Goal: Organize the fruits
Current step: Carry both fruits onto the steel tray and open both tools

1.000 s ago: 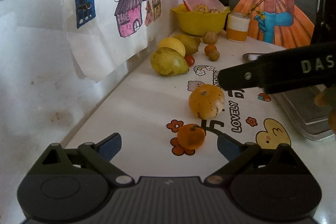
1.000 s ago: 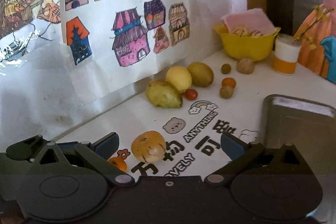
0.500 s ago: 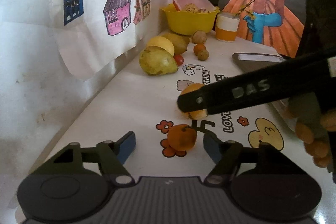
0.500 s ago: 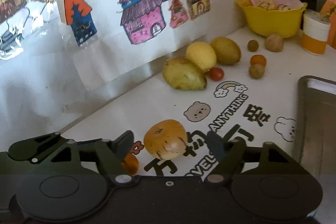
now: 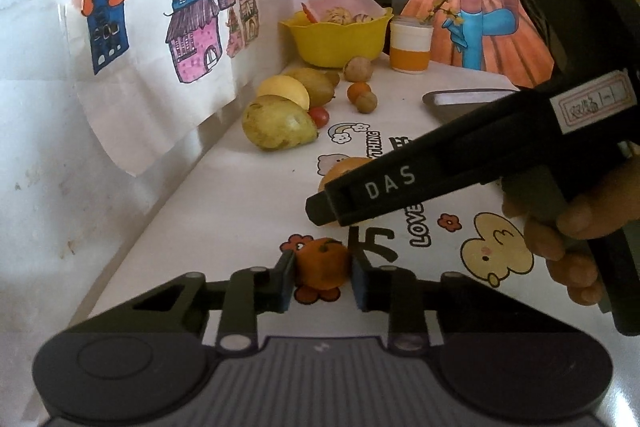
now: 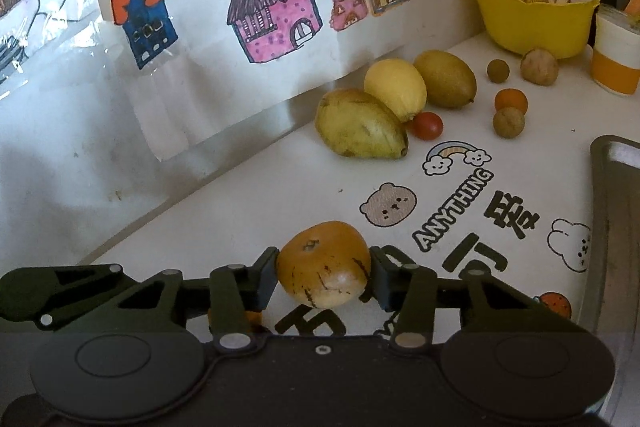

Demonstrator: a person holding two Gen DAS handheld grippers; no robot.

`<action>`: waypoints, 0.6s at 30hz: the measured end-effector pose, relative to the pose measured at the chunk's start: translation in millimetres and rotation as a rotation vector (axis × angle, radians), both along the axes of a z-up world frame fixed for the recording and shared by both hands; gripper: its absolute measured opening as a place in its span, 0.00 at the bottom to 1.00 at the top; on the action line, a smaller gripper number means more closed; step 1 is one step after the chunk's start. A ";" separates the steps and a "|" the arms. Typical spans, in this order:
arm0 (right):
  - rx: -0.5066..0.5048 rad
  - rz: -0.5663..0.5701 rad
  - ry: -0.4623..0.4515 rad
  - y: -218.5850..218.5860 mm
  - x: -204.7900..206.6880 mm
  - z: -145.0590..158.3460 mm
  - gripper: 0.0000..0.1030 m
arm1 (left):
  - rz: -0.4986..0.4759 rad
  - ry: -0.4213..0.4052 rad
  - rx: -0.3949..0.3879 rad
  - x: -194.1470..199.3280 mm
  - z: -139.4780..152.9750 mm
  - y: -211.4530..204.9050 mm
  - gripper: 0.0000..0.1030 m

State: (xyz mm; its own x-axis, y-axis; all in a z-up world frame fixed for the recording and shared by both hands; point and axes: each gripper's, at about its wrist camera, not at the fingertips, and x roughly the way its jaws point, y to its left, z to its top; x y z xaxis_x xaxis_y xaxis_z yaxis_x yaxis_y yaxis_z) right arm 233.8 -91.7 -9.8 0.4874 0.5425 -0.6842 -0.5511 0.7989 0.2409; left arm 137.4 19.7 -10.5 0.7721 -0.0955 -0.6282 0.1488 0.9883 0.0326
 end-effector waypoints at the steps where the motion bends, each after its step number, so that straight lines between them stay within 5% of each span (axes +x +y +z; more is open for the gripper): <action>1: 0.005 -0.001 0.000 -1.1 -0.7 -0.1 0.47 | 0.002 0.001 -0.002 -0.2 0.1 0.1 0.30; 10: 0.071 -0.047 -0.010 -31.5 -3.0 17.4 0.46 | 0.012 -0.011 -0.002 4.5 16.1 -5.8 0.30; 18: 0.138 -0.211 -0.070 -104.3 11.7 61.1 0.46 | -0.034 -0.065 -0.046 41.8 52.5 -37.7 0.30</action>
